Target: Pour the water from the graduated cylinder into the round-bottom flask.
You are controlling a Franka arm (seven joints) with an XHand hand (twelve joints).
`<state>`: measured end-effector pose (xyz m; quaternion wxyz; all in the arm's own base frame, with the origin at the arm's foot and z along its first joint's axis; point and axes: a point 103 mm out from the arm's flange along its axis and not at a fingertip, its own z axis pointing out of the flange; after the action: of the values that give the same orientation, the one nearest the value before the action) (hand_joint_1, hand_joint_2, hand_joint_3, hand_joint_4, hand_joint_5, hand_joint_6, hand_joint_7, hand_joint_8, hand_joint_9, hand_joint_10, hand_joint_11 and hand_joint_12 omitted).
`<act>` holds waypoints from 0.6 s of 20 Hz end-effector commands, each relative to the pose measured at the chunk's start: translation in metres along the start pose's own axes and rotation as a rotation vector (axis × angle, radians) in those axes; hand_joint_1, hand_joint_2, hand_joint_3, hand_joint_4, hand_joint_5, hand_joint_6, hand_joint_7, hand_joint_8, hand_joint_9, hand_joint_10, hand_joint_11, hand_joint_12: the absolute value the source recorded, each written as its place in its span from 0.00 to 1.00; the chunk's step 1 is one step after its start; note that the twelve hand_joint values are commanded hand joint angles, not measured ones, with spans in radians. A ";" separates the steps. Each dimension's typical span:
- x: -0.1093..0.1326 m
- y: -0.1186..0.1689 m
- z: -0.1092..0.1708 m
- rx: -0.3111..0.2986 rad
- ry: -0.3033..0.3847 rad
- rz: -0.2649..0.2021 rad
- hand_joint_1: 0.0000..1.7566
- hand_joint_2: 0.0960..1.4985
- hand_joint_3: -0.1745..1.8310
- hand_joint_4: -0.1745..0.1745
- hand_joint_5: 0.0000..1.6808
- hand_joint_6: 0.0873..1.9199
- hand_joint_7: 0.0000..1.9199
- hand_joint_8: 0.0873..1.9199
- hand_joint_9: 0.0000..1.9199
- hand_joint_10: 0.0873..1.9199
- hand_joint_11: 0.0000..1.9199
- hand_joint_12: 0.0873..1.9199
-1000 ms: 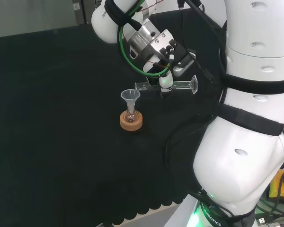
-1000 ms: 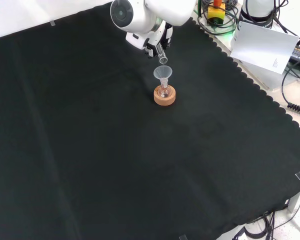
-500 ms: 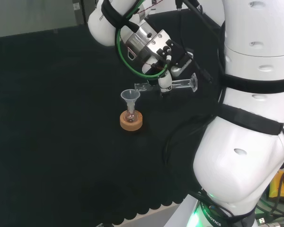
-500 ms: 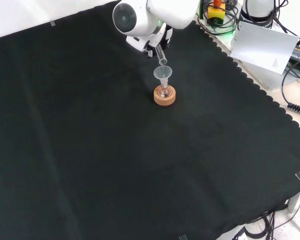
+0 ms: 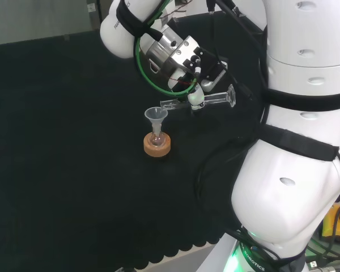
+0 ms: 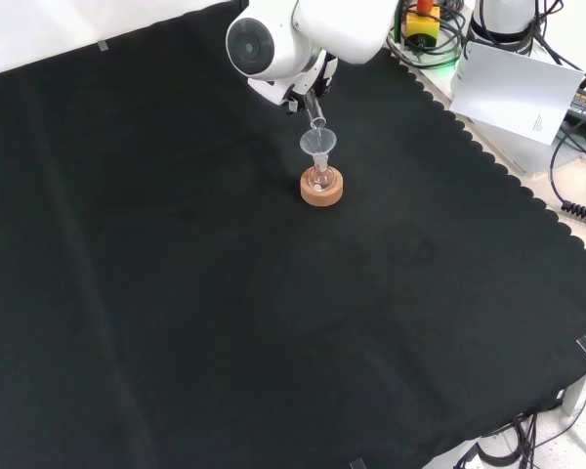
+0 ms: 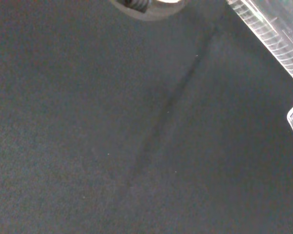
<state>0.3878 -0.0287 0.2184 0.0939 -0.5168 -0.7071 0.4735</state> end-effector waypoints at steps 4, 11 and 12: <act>0.003 0.000 -0.005 0.004 -0.037 0.021 0.72 0.68 0.07 0.61 0.67 0.41 0.63 0.27 0.77 0.00 0.63 0.35; 0.004 -0.002 -0.008 0.005 -0.062 0.037 0.72 0.68 0.08 0.50 0.66 0.42 0.62 0.31 0.77 0.00 0.63 0.35; 0.004 -0.003 -0.009 0.004 -0.066 0.040 0.72 0.68 0.08 0.55 0.66 0.42 0.62 0.31 0.77 0.00 0.63 0.35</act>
<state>0.3896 -0.0214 0.2220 0.0668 -0.5145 -0.6997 0.4913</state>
